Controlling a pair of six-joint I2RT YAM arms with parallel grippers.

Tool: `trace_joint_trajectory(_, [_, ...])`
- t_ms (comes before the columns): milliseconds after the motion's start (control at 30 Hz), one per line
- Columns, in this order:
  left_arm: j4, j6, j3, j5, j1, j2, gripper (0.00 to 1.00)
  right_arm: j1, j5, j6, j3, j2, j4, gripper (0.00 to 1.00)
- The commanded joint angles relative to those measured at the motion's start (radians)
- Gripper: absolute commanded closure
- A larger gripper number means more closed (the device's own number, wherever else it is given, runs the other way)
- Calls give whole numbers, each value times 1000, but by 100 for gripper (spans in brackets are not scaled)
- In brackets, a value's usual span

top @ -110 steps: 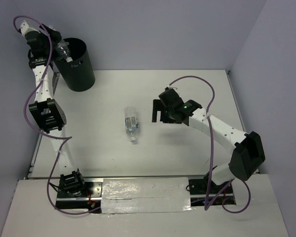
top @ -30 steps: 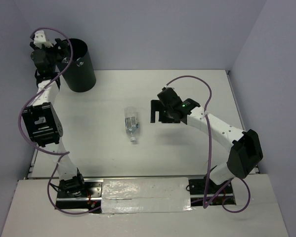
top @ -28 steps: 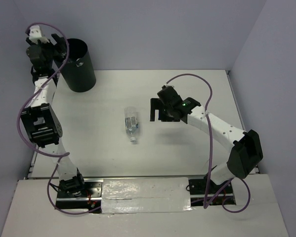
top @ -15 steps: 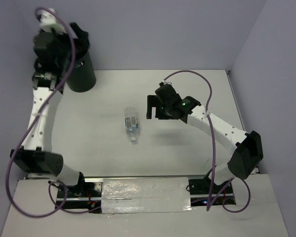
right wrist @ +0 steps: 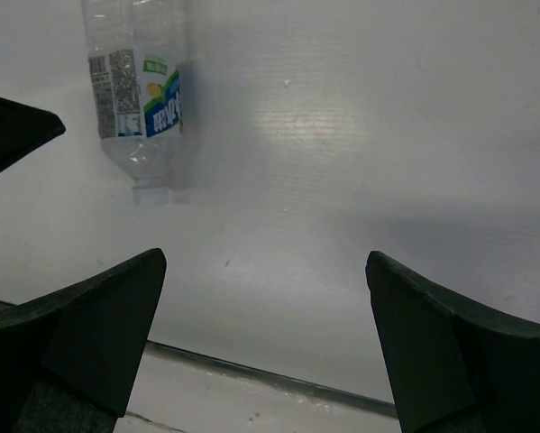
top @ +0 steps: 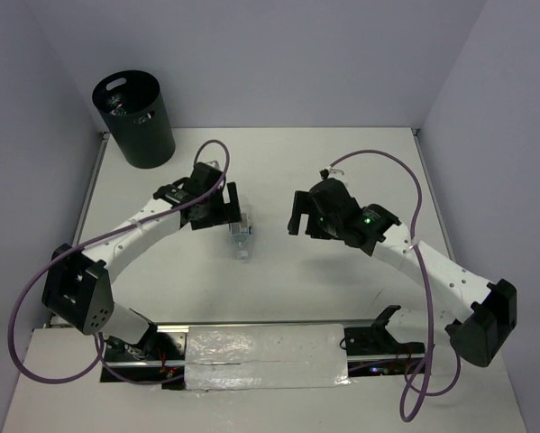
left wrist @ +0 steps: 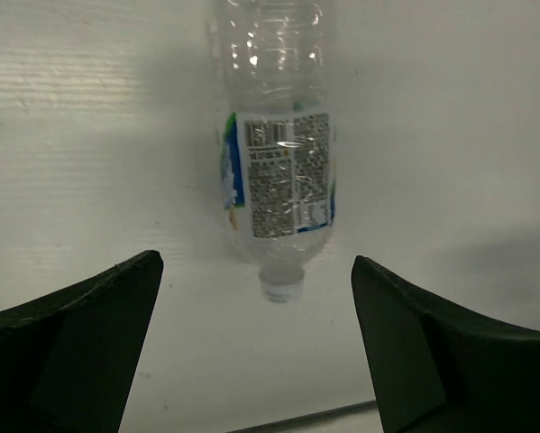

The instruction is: Put the plastic bottles in the bin

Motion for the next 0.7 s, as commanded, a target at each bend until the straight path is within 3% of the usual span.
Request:
trace_joint_trajectory(0, [57, -103, 13, 11, -25, -19, 1, 7, 30, 40, -43, -43, -20, 0])
trace_joint_trajectory(267, [2, -111, 53, -54, -31, 10, 1, 54, -30, 56, -58, 6, 72, 0])
trace_joint_trajectory(400, [-51, -106, 90, -123, -20, -5, 1, 128, -18, 50, 62, 224, 139, 0])
trace_joint_trajectory(500, [-46, -83, 105, -69, -1, 19, 1, 157, -32, 59, 148, 343, 184, 0])
trace_joint_trajectory(667, [-49, -48, 176, 24, 0, 169, 1, 165, -47, 96, 118, 336, 242, 0])
